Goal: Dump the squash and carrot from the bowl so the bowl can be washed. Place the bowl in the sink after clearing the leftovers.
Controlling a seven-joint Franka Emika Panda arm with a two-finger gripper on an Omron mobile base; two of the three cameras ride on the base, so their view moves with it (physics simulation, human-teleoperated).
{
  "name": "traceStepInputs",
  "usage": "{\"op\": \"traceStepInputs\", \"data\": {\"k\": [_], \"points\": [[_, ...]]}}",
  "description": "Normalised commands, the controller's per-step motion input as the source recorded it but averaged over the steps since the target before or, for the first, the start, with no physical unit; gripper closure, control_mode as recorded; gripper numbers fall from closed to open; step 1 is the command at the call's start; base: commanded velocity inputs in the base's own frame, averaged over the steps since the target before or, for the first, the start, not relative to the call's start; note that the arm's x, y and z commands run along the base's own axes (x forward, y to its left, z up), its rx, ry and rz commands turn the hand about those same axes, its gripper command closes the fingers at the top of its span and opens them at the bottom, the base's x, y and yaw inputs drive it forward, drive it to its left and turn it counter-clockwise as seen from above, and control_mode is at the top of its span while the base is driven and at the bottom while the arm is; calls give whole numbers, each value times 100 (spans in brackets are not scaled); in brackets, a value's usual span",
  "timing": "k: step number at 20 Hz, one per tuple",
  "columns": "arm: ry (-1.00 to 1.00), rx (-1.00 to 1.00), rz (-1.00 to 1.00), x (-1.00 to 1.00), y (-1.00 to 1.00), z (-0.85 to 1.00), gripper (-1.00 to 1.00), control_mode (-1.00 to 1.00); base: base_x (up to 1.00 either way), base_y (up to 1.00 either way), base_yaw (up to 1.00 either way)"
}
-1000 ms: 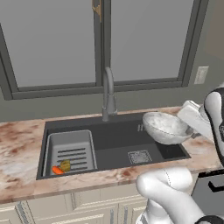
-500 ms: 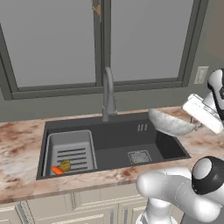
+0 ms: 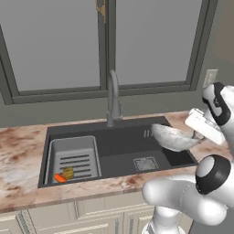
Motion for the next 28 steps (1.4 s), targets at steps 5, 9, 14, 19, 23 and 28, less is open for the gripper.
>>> {"op": "traceStepInputs", "data": {"k": [5,9,14,19,23,28], "points": [[-7,-6,0,59,24,-34,100,-100,0,0,0],[0,-13,0,72,12,-28,100,-100,0,0,0],[0,-17,0,61,2,-42,100,-100,0,0,0],[0,-18,0,35,13,-82,100,-100,0,0,0],[3,-6,0,29,11,-42,100,-100,0,0,0],[2,0,0,38,1,-20,100,-100,0,0,0]]}}
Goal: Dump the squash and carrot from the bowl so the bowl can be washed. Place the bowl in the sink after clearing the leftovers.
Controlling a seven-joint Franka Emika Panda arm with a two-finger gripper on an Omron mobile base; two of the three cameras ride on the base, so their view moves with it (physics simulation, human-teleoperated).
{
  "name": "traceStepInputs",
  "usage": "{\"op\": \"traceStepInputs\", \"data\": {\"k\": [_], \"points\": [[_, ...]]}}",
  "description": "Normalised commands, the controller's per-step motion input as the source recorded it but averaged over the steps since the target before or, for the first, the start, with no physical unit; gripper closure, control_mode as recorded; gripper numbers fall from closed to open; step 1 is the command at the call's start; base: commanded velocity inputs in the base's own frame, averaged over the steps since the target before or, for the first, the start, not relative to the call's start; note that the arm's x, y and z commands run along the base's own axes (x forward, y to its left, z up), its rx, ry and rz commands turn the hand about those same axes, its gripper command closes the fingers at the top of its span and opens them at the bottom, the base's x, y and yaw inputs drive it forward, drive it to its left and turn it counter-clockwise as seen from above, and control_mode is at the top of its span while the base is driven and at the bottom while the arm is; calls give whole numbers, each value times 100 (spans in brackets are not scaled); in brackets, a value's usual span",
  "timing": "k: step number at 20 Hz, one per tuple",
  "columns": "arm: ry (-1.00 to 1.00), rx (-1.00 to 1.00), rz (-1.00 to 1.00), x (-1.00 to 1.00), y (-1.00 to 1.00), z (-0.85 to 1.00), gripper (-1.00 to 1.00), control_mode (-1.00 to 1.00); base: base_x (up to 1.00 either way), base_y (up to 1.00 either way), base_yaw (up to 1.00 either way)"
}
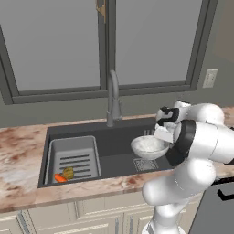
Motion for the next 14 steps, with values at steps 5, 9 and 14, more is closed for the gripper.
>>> {"op": "traceStepInputs", "data": {"k": [5,9,14], "points": [[0,0,0,41,0,-57,100,-100,0,0,0],[0,-1,0,19,0,-68,100,-100,0,0,0],[1,-2,0,0,0,-62,100,-100,0,0,0]]}}
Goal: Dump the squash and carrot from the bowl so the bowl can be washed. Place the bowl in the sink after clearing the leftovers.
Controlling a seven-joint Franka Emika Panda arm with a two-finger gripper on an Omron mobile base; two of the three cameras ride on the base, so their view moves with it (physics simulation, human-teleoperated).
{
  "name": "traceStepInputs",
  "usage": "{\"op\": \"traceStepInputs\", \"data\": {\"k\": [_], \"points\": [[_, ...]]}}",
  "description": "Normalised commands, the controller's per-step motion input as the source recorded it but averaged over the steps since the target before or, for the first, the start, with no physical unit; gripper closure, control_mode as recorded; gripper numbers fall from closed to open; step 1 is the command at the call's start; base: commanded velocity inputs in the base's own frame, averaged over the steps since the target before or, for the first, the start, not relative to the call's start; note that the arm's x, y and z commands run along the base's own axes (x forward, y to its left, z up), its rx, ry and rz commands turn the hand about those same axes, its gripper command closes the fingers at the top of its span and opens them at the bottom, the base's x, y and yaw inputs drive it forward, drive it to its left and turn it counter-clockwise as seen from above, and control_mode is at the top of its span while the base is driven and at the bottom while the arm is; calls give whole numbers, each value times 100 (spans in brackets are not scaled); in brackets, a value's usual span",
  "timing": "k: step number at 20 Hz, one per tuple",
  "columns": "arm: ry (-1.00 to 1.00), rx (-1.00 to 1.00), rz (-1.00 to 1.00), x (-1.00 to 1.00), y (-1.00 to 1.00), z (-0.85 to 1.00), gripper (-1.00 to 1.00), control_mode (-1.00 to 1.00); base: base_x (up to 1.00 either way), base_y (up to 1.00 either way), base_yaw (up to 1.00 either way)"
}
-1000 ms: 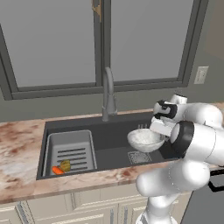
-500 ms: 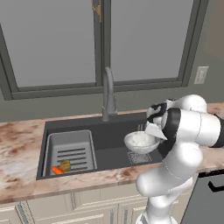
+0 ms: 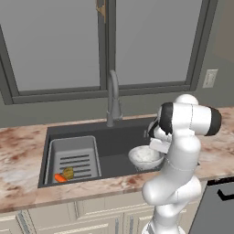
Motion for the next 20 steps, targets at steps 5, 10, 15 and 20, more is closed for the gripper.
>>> {"op": "traceStepInputs", "data": {"k": [5,10,15,20], "points": [[7,-8,0,0,0,-68,100,-100,0,0,0],[4,-7,0,10,1,-27,100,-100,0,0,0],[1,-1,0,1,0,9,-100,-100,0,0,0],[-5,-4,-1,0,8,75,-100,-100,0,0,0]]}}
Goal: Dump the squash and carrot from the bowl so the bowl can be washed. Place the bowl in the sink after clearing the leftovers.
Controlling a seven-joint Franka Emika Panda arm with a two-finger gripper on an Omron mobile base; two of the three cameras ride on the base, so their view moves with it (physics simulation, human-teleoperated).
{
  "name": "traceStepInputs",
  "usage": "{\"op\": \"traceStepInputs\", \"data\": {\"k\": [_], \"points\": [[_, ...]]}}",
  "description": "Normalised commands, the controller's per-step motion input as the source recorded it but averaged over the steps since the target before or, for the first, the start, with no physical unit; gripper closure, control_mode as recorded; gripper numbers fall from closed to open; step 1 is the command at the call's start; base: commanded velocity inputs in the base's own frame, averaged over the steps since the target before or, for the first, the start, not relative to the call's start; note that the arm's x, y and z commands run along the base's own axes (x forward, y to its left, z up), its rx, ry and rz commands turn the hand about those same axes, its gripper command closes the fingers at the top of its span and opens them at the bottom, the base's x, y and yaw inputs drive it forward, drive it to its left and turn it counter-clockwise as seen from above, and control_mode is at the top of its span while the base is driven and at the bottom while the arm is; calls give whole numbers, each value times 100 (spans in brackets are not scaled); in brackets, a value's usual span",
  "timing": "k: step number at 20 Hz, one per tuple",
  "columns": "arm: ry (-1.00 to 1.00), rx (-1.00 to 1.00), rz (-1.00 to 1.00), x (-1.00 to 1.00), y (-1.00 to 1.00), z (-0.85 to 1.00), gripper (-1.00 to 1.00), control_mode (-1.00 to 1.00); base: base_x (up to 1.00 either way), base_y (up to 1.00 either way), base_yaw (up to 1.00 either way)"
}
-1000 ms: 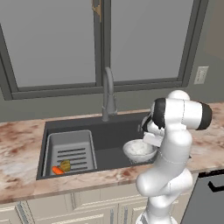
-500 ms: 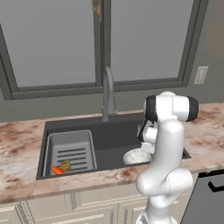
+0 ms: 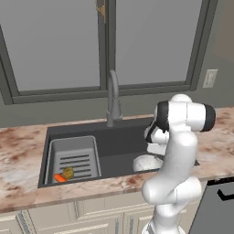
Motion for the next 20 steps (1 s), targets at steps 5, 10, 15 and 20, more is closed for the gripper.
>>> {"op": "traceStepInputs", "data": {"k": [5,10,15,20], "points": [[-13,-9,-1,-13,9,100,-100,-100,0,0,0],[-32,-14,-1,-85,17,100,-100,-100,0,0,0],[-41,-18,3,-100,16,100,-100,-100,0,0,0],[-65,-19,9,-100,12,77,-100,-100,0,0,0]]}}
